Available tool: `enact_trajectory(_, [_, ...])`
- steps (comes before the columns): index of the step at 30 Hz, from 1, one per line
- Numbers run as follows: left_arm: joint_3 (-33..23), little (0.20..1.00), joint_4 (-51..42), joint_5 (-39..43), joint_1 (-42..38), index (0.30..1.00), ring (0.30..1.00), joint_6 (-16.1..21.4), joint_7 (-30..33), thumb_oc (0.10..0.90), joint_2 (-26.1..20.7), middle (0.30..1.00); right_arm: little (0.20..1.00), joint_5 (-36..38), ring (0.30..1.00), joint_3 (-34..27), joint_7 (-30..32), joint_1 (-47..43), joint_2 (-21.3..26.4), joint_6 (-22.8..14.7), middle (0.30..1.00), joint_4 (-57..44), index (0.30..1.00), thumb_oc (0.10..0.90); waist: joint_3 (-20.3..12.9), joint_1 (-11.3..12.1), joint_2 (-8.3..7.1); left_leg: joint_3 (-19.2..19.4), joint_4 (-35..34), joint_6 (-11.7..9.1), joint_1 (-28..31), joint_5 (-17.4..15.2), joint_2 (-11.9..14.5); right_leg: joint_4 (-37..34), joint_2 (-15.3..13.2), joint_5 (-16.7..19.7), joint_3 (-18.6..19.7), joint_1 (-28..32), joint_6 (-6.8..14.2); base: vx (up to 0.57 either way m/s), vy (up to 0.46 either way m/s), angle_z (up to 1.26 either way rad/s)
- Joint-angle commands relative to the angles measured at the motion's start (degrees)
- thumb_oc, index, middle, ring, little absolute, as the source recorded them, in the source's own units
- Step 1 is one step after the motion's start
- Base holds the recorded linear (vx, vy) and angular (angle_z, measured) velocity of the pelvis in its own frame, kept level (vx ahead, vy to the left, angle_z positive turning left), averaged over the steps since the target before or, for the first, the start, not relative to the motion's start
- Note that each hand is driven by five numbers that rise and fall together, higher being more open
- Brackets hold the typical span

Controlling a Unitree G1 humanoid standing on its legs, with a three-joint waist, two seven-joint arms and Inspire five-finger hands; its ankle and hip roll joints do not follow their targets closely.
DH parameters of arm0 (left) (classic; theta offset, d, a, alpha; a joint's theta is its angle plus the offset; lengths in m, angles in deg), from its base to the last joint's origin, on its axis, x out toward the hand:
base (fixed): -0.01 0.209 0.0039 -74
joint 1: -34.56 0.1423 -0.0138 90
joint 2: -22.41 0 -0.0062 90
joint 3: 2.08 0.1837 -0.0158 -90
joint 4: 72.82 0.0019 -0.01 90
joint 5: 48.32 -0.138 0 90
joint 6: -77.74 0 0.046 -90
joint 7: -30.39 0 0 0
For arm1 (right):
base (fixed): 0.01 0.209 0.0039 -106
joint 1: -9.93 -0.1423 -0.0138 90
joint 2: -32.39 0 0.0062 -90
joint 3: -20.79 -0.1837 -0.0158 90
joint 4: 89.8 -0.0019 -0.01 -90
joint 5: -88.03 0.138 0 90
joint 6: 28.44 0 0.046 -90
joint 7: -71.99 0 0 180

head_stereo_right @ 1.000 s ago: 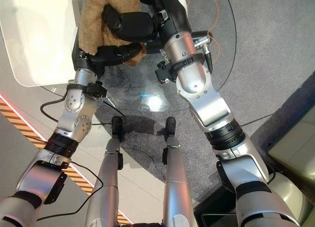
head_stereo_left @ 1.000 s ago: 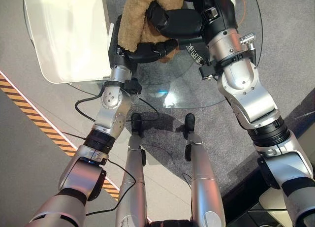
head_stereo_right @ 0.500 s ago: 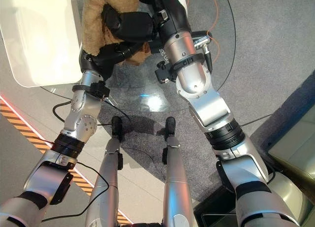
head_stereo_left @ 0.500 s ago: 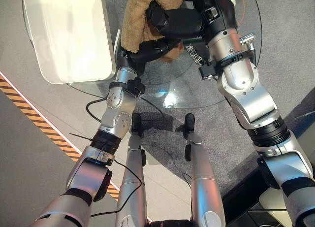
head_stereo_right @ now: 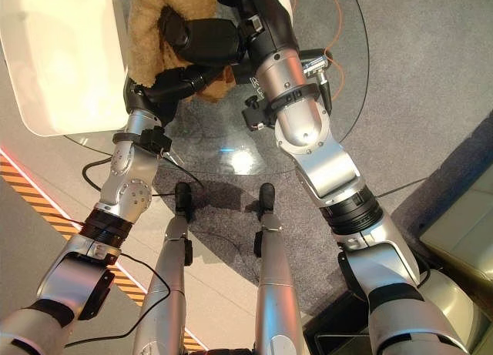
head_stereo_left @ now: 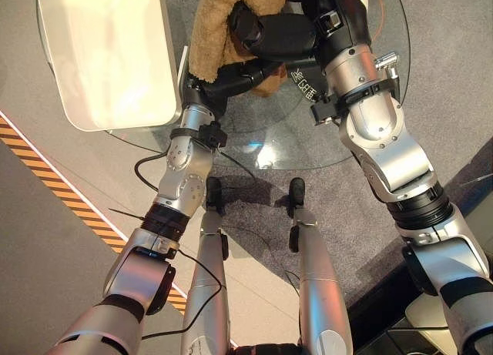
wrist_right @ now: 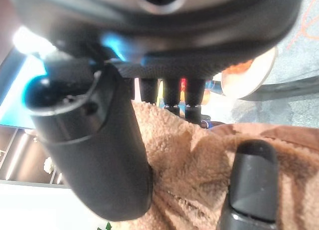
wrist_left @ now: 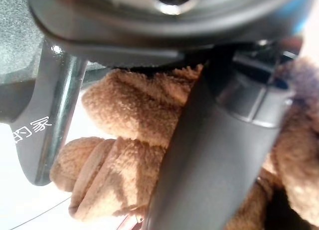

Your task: Wipe the table with a cloth and put it in the basket.

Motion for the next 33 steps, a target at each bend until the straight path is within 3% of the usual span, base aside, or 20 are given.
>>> enact_trajectory(1, [-0.34,0.2,-5.99,1.0,-7.77,0.3,0.3,3.29,-5.0,0.1,0.77,0.3,0.2,1.21,0.3,-4.96,0.0,-8.0,-3.54,-8.06,0.3,-11.44,0.3,0.1,-1.47,0.89,-2.13,5.72,-0.39,5.6,3.66,-3.56,-4.37,-5.9,5.96,-0.86,-2.51,5.91,-2.67,0.0,0.0,0.0])
enact_trajectory(4, [-0.27,0.2,-6.04,0.96,-7.9,0.3,0.3,3.38,-5.01,0.1,0.7,0.3,0.2,1.72,0.3,-4.92,0.15,-7.96,-3.25,-8.14,0.3,-11.23,0.3,0.1,-1.47,0.84,-2.17,5.71,-0.46,5.61,3.7,-3.55,-4.36,-5.94,5.99,-0.88,-2.53,5.93,-2.7,0.0,0.0,0.0])
enact_trajectory(5, [-0.25,0.2,-6.19,0.91,-7.86,0.3,0.3,3.32,-5.0,0.1,0.67,0.3,0.411,2.0,0.481,-4.96,0.23,-7.82,-3.17,-8.18,0.481,-11.23,0.481,0.311,-1.47,0.85,-2.21,5.7,-0.47,5.61,3.71,-3.54,-4.35,-5.95,5.98,-0.87,-2.56,5.96,-2.7,0.0,0.0,0.0])
enact_trajectory(7, [-0.3,0.2,-6.39,1.06,-7.88,0.3,0.3,3.18,-4.98,0.1,0.55,0.3,0.499,2.22,0.556,-5.08,0.16,-7.69,-3.18,-8.17,0.556,-11.22,0.556,0.399,-1.47,0.87,-2.23,5.7,-0.52,5.59,3.78,-3.54,-4.31,-5.94,5.99,-0.86,-2.56,6.01,-2.68,0.0,0.0,0.0])
enact_trajectory(9, [-0.26,0.2,-6.29,1.12,-7.96,0.3,0.3,3.16,-5.04,0.1,0.63,0.3,0.818,2.12,0.829,-5.17,-0.13,-7.66,-3.54,-8.14,0.829,-10.85,0.829,0.718,-1.47,0.86,-2.22,5.66,-0.68,5.62,3.99,-3.53,-4.3,-6.04,6.0,-0.8,-2.55,6.15,-2.65,0.0,0.0,0.0])
enact_trajectory(10, [-0.23,0.2,-6.25,1.02,-8.02,0.3,0.3,3.11,-5.02,0.1,0.73,0.3,0.9,2.1,0.9,-5.12,-0.03,-7.73,-3.67,-7.99,0.9,-10.83,0.9,0.8,-1.47,0.86,-2.24,5.67,-0.7,5.61,3.99,-3.5,-4.27,-6.05,5.98,-0.78,-2.55,6.16,-2.67,0.0,0.0,0.0])
enact_trajectory(33, [-1.22,0.2,-6.92,3.76,-7.52,0.3,0.3,3.67,-5.72,0.1,1.78,0.3,0.9,1.88,0.9,-5.8,-0.48,-7.04,-4.4,-7.74,0.9,-10.81,0.9,0.8,-1.47,0.87,-2.32,5.57,-0.64,5.58,4.18,-3.5,-4.32,-5.98,6.04,-0.83,-2.55,6.37,-2.78,0.0,0.0,0.0])
